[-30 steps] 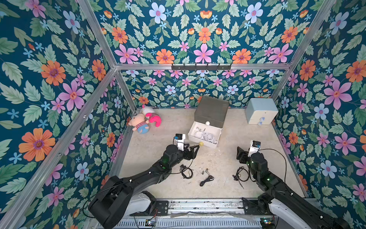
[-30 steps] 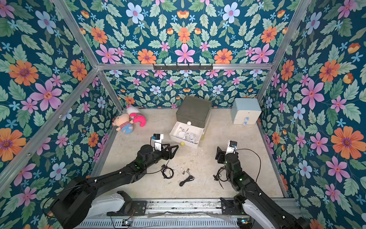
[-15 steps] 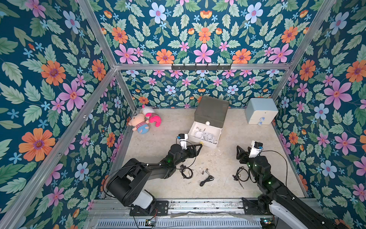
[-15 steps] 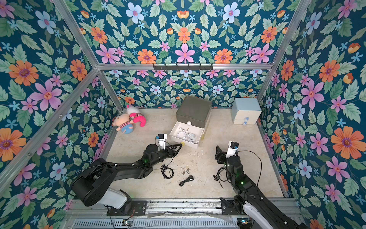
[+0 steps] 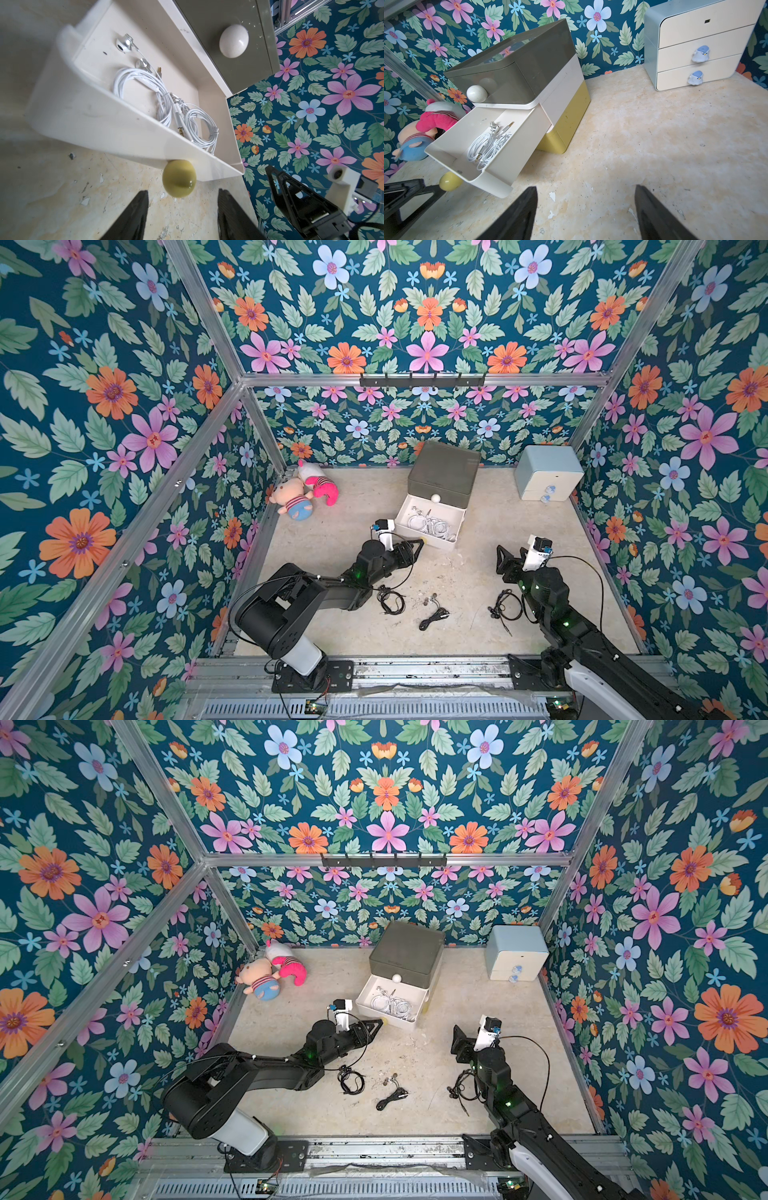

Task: Place the wired earphones into the drawer by color
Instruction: Close the drawer of the storage box.

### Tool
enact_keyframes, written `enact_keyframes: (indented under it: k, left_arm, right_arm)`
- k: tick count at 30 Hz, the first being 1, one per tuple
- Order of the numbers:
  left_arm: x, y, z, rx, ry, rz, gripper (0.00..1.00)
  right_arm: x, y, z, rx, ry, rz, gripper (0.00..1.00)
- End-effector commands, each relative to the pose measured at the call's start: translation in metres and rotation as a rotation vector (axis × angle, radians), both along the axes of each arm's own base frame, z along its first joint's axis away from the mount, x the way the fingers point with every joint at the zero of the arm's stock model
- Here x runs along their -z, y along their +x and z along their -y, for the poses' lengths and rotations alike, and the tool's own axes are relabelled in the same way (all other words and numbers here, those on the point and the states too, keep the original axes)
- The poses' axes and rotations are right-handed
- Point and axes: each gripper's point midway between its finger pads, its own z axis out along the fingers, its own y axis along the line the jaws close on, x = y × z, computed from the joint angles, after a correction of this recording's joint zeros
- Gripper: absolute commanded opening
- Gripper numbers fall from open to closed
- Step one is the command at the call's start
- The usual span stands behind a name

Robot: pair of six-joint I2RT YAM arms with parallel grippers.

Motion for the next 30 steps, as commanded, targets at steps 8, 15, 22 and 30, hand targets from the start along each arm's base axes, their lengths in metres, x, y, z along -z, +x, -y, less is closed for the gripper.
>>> enact_keyframes:
  k: [8,15,22,30]
  left_arm:
    - [-0.005,0.008,0.009,0.008,-0.023,0.022,0.51]
    - [-0.003,0.01,0.012,0.011,-0.027,0.016,0.44]
    - [-0.002,0.013,0.014,0.012,-0.029,0.015,0.4]
    - [-0.005,0.014,0.016,0.012,-0.042,0.019,0.34]
  right_arm:
    - [-0.008,0.001,-0.002,-0.006,0.014,0.032,0.78]
    - [-0.007,0.001,-0.001,-0.006,0.013,0.031,0.78]
    - [-0.008,0.001,-0.002,-0.007,0.013,0.033,0.78]
    - [-0.007,0.001,-0.002,-0.007,0.011,0.031,0.78]
